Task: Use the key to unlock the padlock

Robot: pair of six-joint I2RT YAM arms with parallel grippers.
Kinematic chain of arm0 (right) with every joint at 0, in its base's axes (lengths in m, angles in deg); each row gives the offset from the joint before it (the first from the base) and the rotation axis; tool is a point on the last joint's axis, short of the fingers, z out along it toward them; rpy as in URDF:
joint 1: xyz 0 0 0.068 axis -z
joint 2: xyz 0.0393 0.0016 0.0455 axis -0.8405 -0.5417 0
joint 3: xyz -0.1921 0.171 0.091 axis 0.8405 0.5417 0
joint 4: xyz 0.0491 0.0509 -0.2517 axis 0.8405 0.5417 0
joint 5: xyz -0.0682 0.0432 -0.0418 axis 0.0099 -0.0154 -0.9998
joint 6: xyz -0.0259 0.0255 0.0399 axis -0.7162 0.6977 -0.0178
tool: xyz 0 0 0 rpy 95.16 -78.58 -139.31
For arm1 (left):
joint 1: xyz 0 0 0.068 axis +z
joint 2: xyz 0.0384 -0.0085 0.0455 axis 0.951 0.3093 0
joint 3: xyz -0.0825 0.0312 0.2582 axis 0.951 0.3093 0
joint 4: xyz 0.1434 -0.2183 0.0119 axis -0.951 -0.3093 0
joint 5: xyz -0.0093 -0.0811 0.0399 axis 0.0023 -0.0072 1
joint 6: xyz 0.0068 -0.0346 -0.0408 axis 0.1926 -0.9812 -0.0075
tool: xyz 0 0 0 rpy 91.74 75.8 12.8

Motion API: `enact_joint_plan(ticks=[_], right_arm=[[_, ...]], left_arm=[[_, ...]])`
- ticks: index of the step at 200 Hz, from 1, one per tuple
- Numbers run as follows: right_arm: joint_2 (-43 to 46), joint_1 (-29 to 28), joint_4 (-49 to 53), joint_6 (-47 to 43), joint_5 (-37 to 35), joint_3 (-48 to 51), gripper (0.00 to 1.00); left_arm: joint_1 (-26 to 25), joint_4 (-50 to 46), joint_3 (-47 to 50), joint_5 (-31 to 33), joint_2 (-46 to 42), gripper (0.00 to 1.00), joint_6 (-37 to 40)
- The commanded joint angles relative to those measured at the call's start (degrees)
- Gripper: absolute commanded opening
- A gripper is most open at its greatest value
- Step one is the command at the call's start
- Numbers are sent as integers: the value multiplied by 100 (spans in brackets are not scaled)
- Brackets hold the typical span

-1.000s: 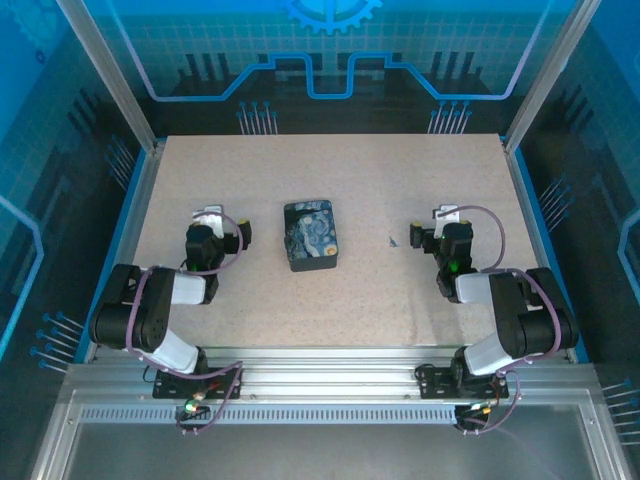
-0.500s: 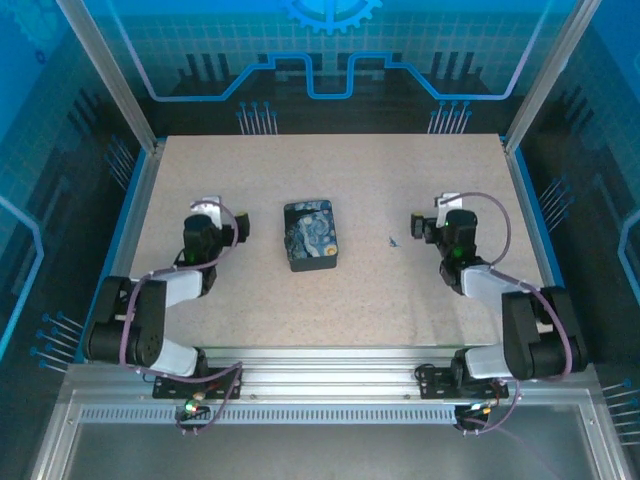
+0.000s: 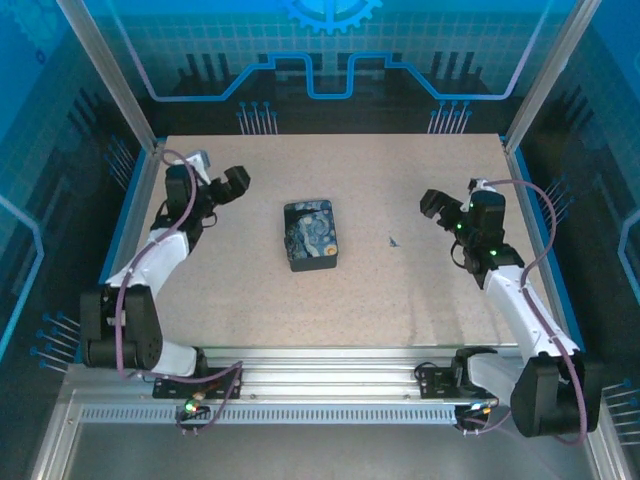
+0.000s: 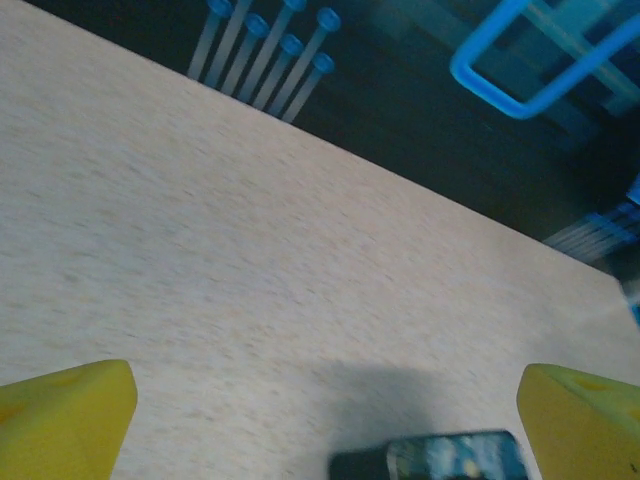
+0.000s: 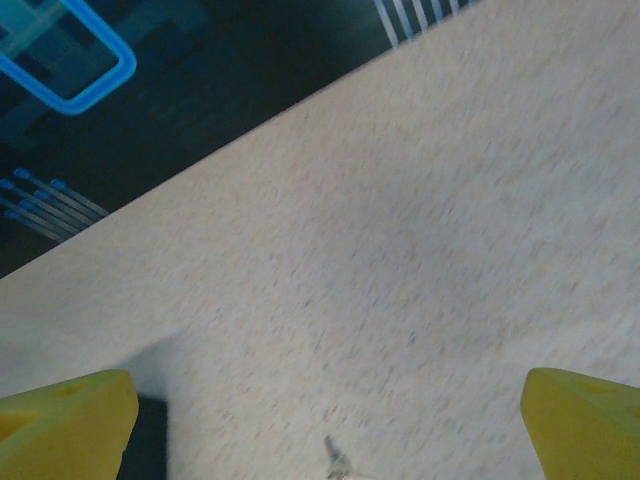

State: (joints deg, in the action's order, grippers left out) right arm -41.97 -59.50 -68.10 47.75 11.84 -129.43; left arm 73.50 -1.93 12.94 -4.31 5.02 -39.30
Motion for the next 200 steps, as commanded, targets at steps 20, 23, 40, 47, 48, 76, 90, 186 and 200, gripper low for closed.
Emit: enact_joint_plan(ticks=[20, 23, 40, 47, 48, 76, 90, 186, 200], right_arm=[[390, -572, 347, 743, 1139, 232, 100], [386, -641, 449, 716, 1159, 183, 100], [431, -1214, 949, 601, 871, -2, 100], [476, -1487, 1044, 580, 689, -1, 100], [484, -1520, 1049, 579, 668, 2, 100], [529, -2297, 1254, 755, 317, 100, 100], [526, -2595, 1352, 862, 142, 155, 100], [-433, -3958, 668, 1752, -114, 556, 100], [-751, -4128, 424, 1807, -61, 451, 100]], left_arm=[[-389, -1476, -981, -1234, 776, 99, 148], [-416, -1534, -1051, -1293, 854, 99, 170], [-616, -1836, -1502, -1599, 1295, 99, 317], [-724, -1986, -1710, -1686, 1487, 99, 401], [-741, -2013, -1744, -1697, 1513, 99, 416], [-1169, -2750, -2702, -1713, 2253, 99, 803], [-1272, -3025, -3113, -1698, 2607, 99, 926], [-1525, -4306, -4084, -2073, 3615, 92, 1629], [-1529, -4256, -3913, -2129, 3483, 91, 1636]])
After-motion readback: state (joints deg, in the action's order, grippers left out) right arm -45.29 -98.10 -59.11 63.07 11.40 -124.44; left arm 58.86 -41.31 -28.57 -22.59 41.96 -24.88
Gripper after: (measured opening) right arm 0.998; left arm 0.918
